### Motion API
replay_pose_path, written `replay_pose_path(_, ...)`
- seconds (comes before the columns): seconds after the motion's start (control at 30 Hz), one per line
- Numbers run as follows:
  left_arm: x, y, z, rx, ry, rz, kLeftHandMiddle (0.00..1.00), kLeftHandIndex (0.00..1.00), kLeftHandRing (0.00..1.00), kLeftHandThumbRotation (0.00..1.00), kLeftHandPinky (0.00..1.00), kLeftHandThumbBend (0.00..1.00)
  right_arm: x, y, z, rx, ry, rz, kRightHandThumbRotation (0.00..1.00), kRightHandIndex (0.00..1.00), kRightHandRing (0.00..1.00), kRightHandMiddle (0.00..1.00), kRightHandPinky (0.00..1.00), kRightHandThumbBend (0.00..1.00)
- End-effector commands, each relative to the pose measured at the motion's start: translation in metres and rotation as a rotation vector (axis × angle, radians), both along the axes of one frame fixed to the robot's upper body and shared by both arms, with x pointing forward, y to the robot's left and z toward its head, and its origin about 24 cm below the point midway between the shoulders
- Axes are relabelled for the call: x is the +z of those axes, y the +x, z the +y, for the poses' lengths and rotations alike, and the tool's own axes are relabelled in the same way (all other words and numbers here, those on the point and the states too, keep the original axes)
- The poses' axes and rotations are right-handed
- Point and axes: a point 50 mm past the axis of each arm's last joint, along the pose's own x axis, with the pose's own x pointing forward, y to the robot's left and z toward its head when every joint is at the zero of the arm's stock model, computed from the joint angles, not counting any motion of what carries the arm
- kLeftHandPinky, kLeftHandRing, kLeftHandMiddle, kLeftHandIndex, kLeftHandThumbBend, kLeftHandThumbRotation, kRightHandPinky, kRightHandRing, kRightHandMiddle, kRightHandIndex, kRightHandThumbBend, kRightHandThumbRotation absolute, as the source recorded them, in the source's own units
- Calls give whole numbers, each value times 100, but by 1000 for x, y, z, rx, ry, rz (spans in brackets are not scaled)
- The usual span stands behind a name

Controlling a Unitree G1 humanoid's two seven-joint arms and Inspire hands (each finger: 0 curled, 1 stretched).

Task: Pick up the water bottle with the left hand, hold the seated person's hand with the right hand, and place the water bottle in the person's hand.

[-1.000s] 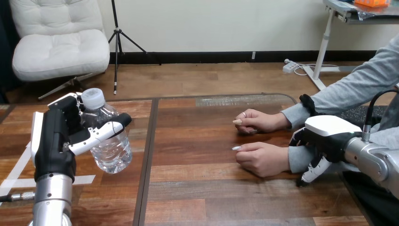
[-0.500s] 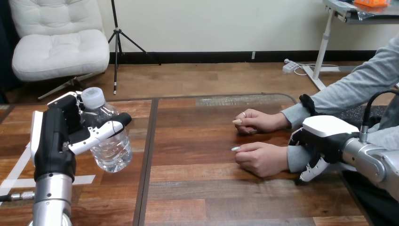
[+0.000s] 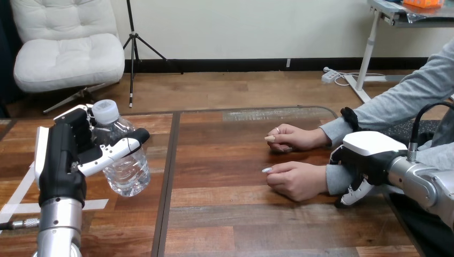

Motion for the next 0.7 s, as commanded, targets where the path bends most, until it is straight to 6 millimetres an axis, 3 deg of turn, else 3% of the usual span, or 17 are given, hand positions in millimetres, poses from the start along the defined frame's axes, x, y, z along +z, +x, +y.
replay_pose_path(0.0,25,7,-3,-17,6,-130,39,39,34,0,27,69,21,17,14,13,34,-66,14,62,54,58,48,69)
replay_pose_path(0.67,24,7,-2,-16,0,-125,39,39,34,0,27,69,24,17,12,4,78,-88,2,54,47,52,44,61)
